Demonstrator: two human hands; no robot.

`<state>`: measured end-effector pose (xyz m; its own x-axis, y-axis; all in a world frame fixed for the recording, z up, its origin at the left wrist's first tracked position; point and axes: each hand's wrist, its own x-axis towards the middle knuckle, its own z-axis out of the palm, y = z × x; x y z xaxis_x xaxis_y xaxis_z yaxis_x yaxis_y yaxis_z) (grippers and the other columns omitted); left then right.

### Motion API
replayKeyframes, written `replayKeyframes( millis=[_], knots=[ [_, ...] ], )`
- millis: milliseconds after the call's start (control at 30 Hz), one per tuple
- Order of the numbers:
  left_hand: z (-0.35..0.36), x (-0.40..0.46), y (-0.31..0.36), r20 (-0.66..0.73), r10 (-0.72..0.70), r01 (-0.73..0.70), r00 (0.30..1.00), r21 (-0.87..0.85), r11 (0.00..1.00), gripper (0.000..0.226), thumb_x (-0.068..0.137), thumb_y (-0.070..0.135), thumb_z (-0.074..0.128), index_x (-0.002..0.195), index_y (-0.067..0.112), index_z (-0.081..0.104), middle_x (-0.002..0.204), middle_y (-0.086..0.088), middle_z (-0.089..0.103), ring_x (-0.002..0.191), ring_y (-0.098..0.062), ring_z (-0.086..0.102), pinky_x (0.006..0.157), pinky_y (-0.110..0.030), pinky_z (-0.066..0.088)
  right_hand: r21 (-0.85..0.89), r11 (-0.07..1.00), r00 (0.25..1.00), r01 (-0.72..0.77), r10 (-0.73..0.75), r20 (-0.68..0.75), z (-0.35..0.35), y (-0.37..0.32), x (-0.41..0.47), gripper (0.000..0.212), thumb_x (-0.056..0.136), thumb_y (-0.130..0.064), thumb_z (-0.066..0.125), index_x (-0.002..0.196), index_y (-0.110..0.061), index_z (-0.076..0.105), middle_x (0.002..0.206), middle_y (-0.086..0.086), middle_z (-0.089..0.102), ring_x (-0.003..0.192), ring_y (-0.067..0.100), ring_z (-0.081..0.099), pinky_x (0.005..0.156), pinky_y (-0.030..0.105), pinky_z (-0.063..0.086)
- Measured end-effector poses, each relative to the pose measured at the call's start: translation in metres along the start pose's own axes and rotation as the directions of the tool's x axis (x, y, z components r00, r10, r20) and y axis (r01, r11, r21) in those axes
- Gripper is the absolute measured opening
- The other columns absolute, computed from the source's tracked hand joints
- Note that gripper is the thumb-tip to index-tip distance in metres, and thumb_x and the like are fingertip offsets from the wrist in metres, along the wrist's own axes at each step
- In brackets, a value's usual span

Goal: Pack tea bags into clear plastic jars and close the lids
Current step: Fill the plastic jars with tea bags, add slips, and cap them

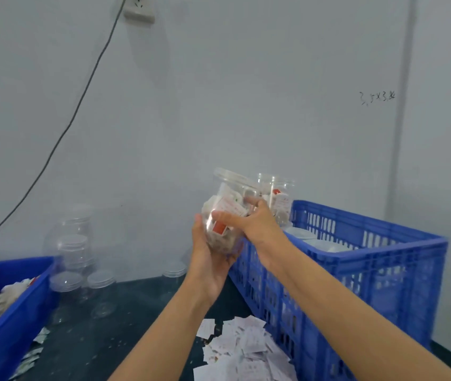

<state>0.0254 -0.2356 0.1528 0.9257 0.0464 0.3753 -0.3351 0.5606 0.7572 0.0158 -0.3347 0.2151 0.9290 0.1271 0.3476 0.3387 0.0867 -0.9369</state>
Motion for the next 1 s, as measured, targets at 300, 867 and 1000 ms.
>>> replayKeyframes(
  millis=[300,867,1000],
  knots=[
    [0.06,0.049,-0.02,0.112,0.205,-0.231,0.972,0.588,0.775,0.035,0.094,0.004,0.056,0.116,0.032,0.057,0.123,0.009,0.06,0.112,-0.007,0.055,0.083,-0.012,0.045,-0.061,0.996,0.956,0.067,-0.082,-0.281,-0.101,-0.027,0.051,0.09,0.064,-0.012,0.088,0.132,-0.016,0.029,0.117,0.004,0.042,0.08,0.006,0.047,0.045,0.019,0.049],
    [0.075,0.062,-0.061,0.096,0.05,-0.106,0.994,0.783,0.613,0.045,0.104,0.03,0.038,0.148,0.026,0.032,0.147,0.005,0.04,0.13,-0.013,0.04,0.112,-0.038,0.033,-0.223,0.952,0.967,-0.208,0.167,-0.192,-0.135,0.011,0.077,0.072,0.089,-0.052,0.058,0.143,-0.014,0.029,0.137,0.01,0.049,0.11,0.024,0.052,0.088,0.035,0.044],
    [0.075,0.062,-0.063,0.086,0.042,-0.094,0.995,0.788,0.609,0.045,0.104,0.03,0.039,0.148,0.026,0.031,0.149,0.003,0.039,0.137,-0.017,0.034,0.115,-0.042,0.031,-0.121,0.959,0.958,-0.256,0.235,-0.166,-0.136,0.008,0.076,0.073,0.094,-0.067,0.025,0.146,-0.016,0.034,0.103,0.003,0.053,0.086,0.017,0.048,0.074,0.03,0.038]
  ],
)
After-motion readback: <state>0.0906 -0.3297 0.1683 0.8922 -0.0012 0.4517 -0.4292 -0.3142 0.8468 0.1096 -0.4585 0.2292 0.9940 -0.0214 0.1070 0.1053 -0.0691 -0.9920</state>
